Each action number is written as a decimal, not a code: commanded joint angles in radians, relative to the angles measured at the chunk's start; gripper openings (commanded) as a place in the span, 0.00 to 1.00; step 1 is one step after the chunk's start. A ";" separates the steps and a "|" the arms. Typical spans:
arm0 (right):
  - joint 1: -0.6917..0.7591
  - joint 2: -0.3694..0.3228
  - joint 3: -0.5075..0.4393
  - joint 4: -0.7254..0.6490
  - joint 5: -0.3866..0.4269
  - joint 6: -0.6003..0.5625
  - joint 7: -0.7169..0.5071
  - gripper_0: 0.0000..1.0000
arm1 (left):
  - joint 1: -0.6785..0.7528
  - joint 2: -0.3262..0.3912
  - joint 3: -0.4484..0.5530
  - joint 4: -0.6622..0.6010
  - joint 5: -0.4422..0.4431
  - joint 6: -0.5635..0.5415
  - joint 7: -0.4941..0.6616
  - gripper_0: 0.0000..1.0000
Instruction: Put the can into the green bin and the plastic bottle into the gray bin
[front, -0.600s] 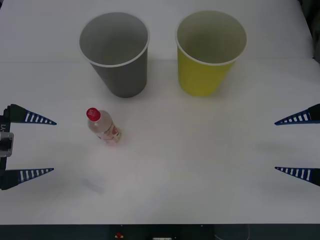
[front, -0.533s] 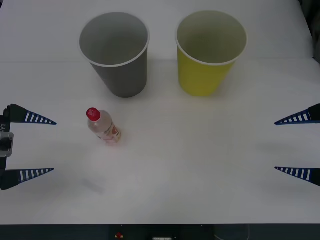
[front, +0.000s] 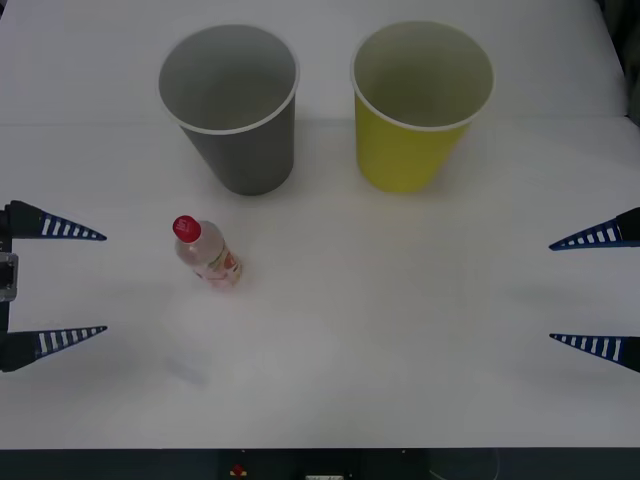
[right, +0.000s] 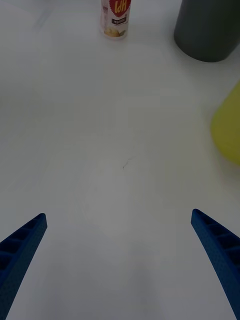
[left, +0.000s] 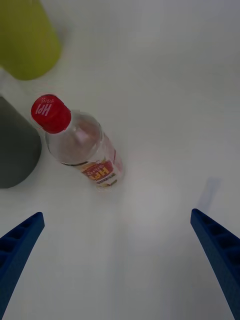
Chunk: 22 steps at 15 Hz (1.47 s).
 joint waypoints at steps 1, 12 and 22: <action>0.000 0.000 0.000 0.000 0.000 0.000 0.000 1.00 | 0.000 -0.022 -0.008 0.068 0.018 -0.001 0.006 1.00; 0.000 0.000 0.000 0.000 0.000 0.000 0.000 1.00 | -0.077 -0.062 -0.223 0.292 0.182 0.111 -0.020 1.00; 0.000 0.000 0.000 0.000 0.000 0.000 0.000 1.00 | -0.103 -0.221 -0.344 0.362 0.231 0.347 -0.057 1.00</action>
